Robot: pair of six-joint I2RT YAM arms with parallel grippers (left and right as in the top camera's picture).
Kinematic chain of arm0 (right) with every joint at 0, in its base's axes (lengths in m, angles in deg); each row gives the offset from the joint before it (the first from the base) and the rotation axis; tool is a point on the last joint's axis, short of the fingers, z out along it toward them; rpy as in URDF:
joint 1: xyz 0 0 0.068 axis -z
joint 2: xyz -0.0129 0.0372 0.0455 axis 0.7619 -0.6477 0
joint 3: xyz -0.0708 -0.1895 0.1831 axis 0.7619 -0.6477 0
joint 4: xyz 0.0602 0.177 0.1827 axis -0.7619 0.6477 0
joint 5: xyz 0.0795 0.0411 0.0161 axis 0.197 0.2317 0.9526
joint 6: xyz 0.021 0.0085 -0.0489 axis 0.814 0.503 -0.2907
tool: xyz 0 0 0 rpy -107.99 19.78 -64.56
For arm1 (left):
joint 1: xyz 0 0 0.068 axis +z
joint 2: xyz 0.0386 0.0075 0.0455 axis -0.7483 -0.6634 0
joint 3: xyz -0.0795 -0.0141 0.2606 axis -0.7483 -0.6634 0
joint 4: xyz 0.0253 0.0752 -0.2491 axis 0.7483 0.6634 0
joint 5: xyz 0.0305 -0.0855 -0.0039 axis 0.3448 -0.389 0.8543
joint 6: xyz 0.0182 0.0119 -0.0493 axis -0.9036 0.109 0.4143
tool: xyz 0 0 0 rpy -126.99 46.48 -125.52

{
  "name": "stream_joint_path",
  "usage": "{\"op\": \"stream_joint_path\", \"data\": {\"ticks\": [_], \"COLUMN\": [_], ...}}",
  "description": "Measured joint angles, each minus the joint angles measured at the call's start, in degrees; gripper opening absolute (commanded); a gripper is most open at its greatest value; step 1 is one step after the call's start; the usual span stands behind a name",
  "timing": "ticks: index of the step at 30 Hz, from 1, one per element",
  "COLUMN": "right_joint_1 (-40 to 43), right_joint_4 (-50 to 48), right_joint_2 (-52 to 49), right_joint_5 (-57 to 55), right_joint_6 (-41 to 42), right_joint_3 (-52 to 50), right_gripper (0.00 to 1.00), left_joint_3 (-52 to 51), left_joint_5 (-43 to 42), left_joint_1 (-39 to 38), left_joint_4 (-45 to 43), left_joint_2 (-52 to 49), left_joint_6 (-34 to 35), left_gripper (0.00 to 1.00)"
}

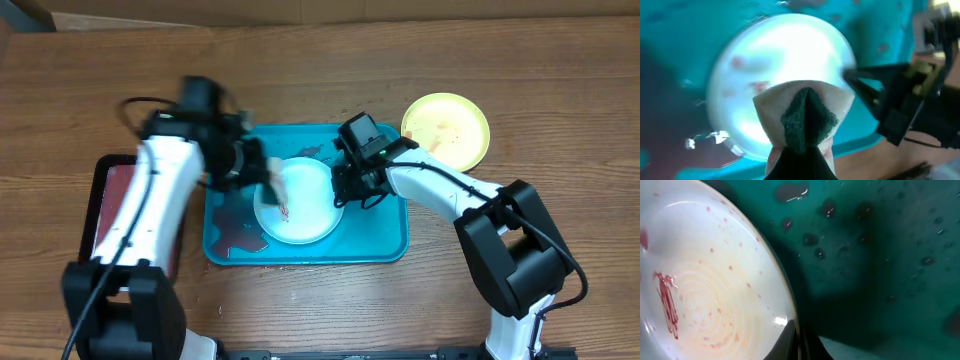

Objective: Clean dirty plates on tray and stack at the side
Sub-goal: 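Scrub the stained white plate with the sponge in the left gripper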

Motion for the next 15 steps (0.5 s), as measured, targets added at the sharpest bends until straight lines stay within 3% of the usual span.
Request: {"op": "stream_joint_path", "data": {"ticks": [6, 15], "right_joint_1": [-0.02, 0.02], "right_joint_4": [0.00, -0.66], "right_joint_2": [0.00, -0.07], "right_joint_5": [-0.15, -0.26], "right_joint_6": [5.55, 7.72], "right_joint_3": [0.00, 0.00], "right_gripper": [0.04, 0.04], "left_joint_3": [-3.98, -6.49], "left_joint_5": [4.46, 7.54], "left_joint_1": [-7.23, -8.20], "left_joint_4": [-6.08, -14.58], "left_joint_2": [-0.11, -6.38], "left_joint_6": [5.40, 10.82], "left_gripper": [0.04, 0.04]}}
